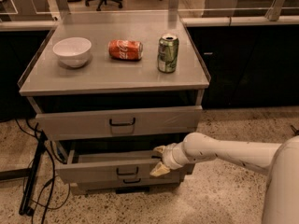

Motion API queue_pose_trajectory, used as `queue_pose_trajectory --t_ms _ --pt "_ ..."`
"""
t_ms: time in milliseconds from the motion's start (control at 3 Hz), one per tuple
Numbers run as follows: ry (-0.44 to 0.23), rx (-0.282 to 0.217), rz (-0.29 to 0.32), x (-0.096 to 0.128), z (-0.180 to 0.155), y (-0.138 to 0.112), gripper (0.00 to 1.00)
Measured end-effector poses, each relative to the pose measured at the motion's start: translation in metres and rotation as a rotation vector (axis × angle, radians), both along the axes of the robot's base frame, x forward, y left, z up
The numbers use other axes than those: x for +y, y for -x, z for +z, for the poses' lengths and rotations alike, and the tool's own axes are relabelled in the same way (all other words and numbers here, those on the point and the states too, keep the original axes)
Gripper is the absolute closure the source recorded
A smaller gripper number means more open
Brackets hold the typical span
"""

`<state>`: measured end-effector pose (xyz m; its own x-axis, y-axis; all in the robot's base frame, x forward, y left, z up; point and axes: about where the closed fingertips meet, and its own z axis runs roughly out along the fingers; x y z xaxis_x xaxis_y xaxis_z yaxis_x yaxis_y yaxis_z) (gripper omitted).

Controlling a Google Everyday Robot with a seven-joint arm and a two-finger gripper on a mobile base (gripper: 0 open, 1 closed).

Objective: Open middle drawer

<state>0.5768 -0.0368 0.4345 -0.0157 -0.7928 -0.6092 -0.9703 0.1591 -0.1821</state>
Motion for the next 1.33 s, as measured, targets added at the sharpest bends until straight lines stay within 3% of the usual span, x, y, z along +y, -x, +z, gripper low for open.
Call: queue_pose_trajectory --t_ms 333,667,1000,1333 --pt "0.0 0.0 0.0 0.0 0.0 0.0 0.07" --pt "0.0 0.0 0.0 0.0 0.0 0.0 0.3" --pt "-0.005 -0.002 0.0 -0.001 0.001 0.003 0.61" --pt "-0.046 -0.025 -0.012 -0.012 0.013 0.025 0.84"
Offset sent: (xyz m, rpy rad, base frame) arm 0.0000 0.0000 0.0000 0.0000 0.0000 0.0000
